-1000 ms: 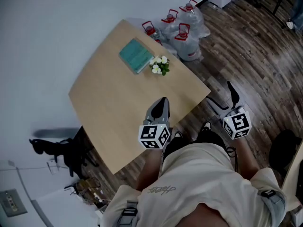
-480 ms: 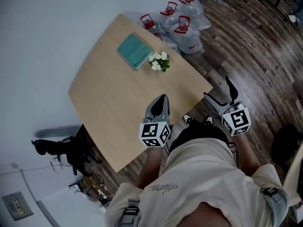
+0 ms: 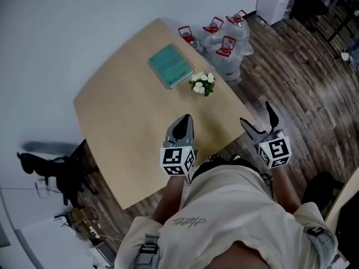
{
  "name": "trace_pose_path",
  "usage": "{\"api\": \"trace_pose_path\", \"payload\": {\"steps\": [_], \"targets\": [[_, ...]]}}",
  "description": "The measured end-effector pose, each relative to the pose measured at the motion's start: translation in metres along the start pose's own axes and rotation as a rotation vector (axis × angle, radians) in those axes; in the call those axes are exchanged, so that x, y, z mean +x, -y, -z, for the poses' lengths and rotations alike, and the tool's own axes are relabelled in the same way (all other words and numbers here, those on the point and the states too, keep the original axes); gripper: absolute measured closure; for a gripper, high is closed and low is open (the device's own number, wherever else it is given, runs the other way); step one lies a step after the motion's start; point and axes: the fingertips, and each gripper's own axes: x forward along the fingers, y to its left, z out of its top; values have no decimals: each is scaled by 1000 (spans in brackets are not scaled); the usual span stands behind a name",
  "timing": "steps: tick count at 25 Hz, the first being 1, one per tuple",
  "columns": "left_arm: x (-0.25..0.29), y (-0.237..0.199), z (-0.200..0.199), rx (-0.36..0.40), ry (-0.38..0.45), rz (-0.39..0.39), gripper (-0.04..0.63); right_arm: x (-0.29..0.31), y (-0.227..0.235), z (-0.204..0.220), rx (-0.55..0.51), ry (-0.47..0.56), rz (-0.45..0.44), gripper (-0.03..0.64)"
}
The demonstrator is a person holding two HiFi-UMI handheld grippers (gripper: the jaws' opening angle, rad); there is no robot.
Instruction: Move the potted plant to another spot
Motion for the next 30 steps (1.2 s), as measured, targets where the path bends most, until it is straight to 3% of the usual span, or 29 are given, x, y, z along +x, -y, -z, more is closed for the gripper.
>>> {"api": "trace_pose_path", "payload": {"steps": [7, 13, 19, 30], "targets": [[-15, -48, 4, -10, 27, -44, 581, 42, -35, -5, -42, -27, -50, 166], [-25, -65, 15, -83, 40, -61, 581, 59, -59, -8, -158, -75, -103, 166], [-36, -74, 14, -149, 83, -94, 581, 76, -61, -12, -148, -105, -148, 166], [-49, -82, 19, -225, 74, -268, 581, 121, -67, -7, -180, -148, -332, 166]]}}
